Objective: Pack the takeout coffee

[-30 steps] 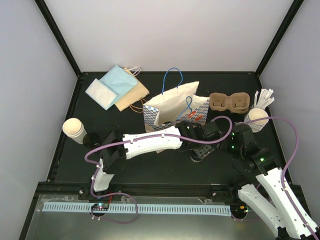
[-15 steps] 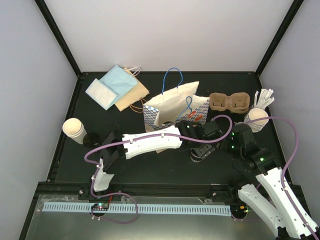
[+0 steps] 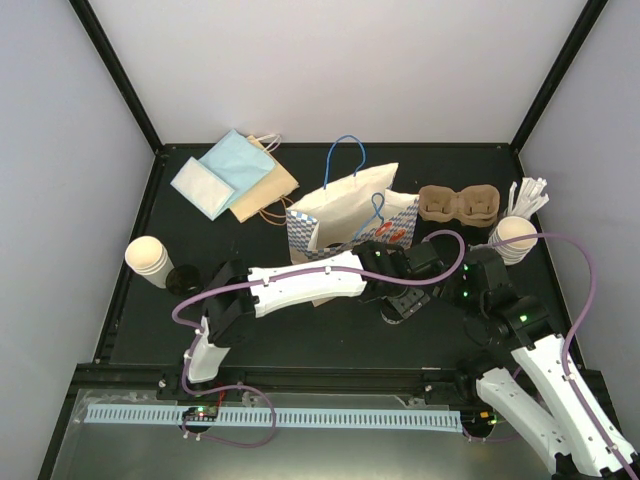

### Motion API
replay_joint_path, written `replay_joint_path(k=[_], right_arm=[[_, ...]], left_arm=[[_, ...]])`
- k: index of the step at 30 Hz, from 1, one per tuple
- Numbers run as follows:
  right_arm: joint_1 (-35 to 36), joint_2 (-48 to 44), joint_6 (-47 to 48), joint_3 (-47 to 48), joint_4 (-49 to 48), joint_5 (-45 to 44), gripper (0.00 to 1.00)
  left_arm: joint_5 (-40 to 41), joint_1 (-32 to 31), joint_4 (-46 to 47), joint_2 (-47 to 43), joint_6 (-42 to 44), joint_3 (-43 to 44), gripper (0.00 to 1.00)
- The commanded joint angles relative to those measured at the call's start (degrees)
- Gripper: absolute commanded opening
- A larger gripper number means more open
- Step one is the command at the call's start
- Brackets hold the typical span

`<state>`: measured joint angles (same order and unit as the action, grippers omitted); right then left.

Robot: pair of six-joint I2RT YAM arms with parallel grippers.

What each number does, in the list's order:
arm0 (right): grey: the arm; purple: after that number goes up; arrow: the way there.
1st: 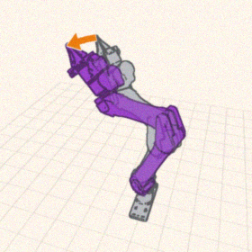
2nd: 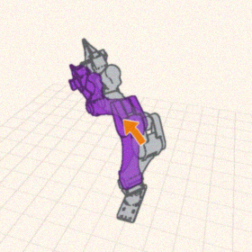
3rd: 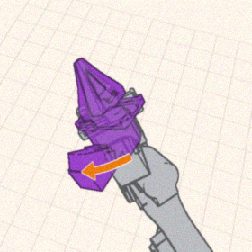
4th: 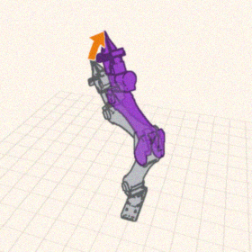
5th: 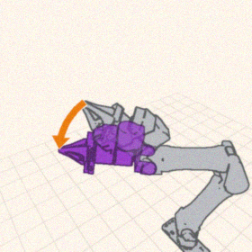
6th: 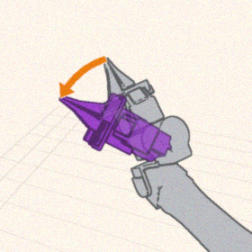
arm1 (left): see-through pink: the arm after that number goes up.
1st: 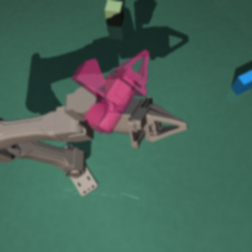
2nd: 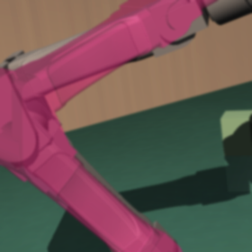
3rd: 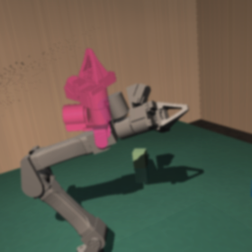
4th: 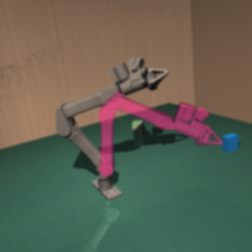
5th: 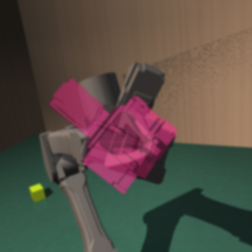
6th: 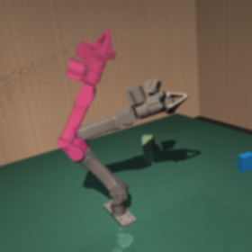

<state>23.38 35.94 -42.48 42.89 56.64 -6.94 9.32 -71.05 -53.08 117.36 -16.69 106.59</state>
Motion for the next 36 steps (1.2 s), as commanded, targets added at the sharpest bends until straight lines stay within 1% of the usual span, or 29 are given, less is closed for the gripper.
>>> replay_joint_path(k=[1, 11, 20, 27, 36], right_arm=[[0.09, -0.06, 0.12, 0.48, -1.12, 0.7, 0.65], [0.09, -0.2, 0.07, 0.18, -1.1, 0.74, 0.65], [0.09, -0.04, 0.16, 0.5, -1.62, 0.83, 0.65], [0.13, 0.06, 0.2, 0.52, -1.78, 1.13, 0.65], [0.08, -0.02, 0.6, 1.05, -0.73, 0.93, 0.65]], left_arm=[[-0.36, 0.18, 1.17, 1.68, 0.1, 0.57, 0.8], [0.83, 0.29, 1.98, 1.16, -0.27, -0.43, 0.8], [3.76, 0.21, 6.85, -2.3, 0.73, -5.21, 0.79], [4.07, -0.06, 6.99, -2.59, 0.27, -6.0, 0.79], [-0.23, -0.05, 7.44, -3.17, -2.32, -6.16, 0.8]])
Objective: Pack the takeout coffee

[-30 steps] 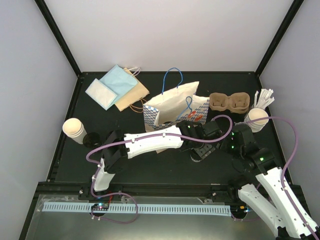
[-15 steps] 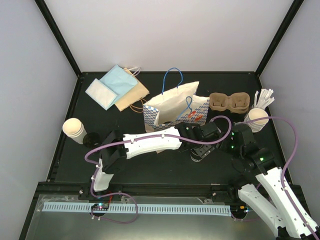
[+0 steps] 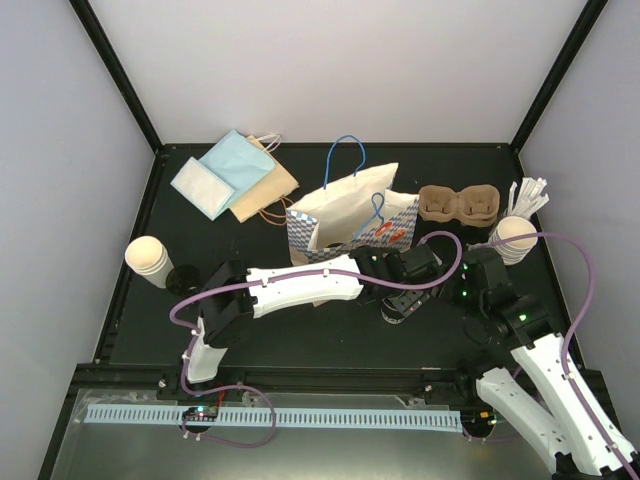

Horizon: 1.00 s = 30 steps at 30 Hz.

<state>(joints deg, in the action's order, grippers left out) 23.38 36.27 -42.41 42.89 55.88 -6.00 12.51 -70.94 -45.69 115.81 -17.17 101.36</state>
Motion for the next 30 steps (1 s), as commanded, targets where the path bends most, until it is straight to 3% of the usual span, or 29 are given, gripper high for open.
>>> replay_joint_path(k=[1, 13, 20, 30], right_arm=[[0.06, -0.37, 0.57, 1.13, 0.2, -0.06, 0.65], [0.1, -0.33, 0.79, 1.74, 1.13, 0.63, 0.65], [0.08, 0.14, 1.11, 2.71, 1.78, 0.16, 0.65], [0.09, -0.44, 1.55, 3.24, 2.82, 0.35, 0.65]], left_arm=[[-3.46, -0.17, 0.16, -1.9, -1.91, -1.04, 0.8], [-3.57, -0.21, 0.0, -2.6, -1.92, -1.08, 0.84], [-4.28, -0.32, 0.12, -3.18, -2.2, -0.18, 0.93], [-5.48, -0.47, -0.63, -4.19, -3.11, 1.02, 0.98]])
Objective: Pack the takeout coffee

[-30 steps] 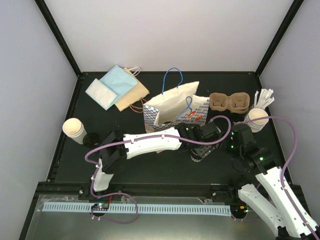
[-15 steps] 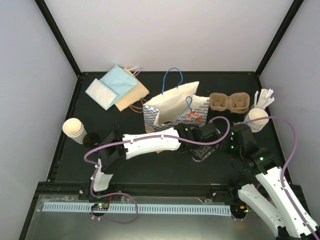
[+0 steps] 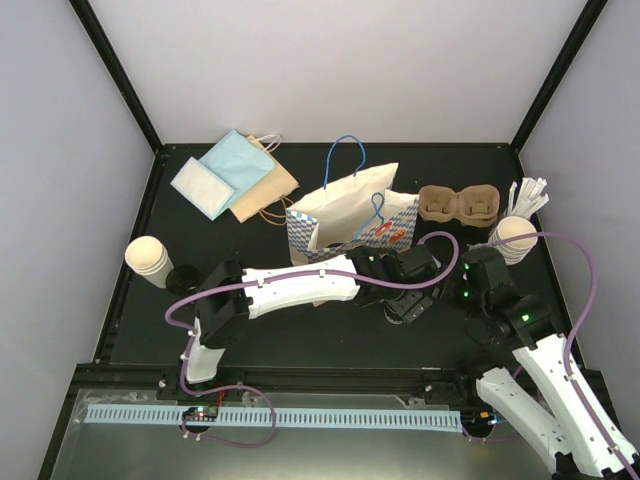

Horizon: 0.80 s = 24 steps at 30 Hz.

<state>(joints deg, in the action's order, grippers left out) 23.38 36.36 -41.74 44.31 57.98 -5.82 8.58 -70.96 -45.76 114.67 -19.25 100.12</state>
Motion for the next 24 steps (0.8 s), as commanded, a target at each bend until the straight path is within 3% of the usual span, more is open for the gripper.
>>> replay_joint_path(k=[1, 19, 24], right_arm=[[0.09, -0.62, 0.89, 1.89, 0.76, 0.27, 0.65], [0.05, 0.54, 1.92, 3.05, 2.38, 2.7, 0.67], [0.07, 2.82, 4.1, 2.97, 2.76, 6.71, 0.74]], left_arm=[[-1.66, -0.49, -0.57, -3.18, -1.09, 2.2, 0.98], [-0.12, -0.87, -3.51, -7.49, -2.69, 2.8, 0.99], [1.13, -0.47, -5.32, -10.09, -4.42, 2.14, 0.99]])
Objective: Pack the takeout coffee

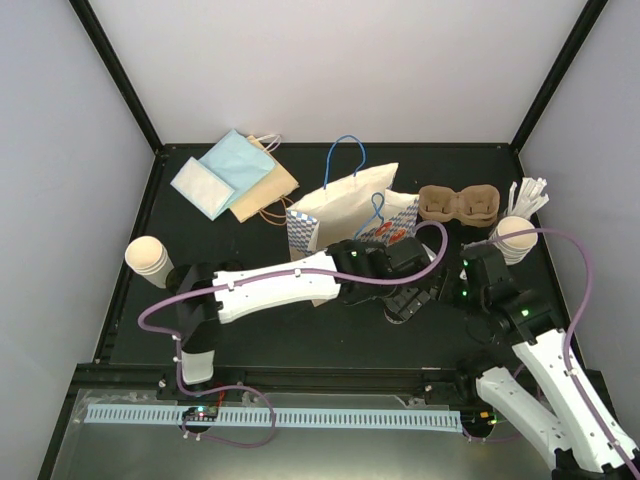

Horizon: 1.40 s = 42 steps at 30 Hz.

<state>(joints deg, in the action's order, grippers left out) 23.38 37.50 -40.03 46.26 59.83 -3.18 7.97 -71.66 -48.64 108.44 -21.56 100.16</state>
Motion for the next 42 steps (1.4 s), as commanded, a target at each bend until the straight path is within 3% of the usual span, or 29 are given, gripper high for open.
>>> replay_joint_path(k=[1, 7, 21, 31, 42], right_arm=[[0.09, 2.57, 3.0, 0.64, 0.49, 5.93, 0.75], [0.53, 7.09, 6.3, -0.63, -1.31, 12.31, 0.81], [9.59, 13.97, 7.34, 4.69, -0.11, 4.6, 0.92], [14.11, 17.18, 5.84, 4.81, 0.25, 0.81, 0.93], [15.59, 19.54, 5.32, 4.81, -1.02, 0.72, 0.94]], left_arm=[[1.85, 0.42, -2.76, -4.45, -2.67, 1.74, 0.99], [2.92, 0.82, -1.82, -10.53, -6.81, -4.57, 0.96], [-7.97, -0.35, 14.18, -30.49, -16.07, -31.05, 0.88], [-9.72, -2.04, 25.62, -32.28, -24.78, -44.52, 0.84], [-9.28, -2.15, 28.66, -30.77, -26.23, -47.24, 0.84]])
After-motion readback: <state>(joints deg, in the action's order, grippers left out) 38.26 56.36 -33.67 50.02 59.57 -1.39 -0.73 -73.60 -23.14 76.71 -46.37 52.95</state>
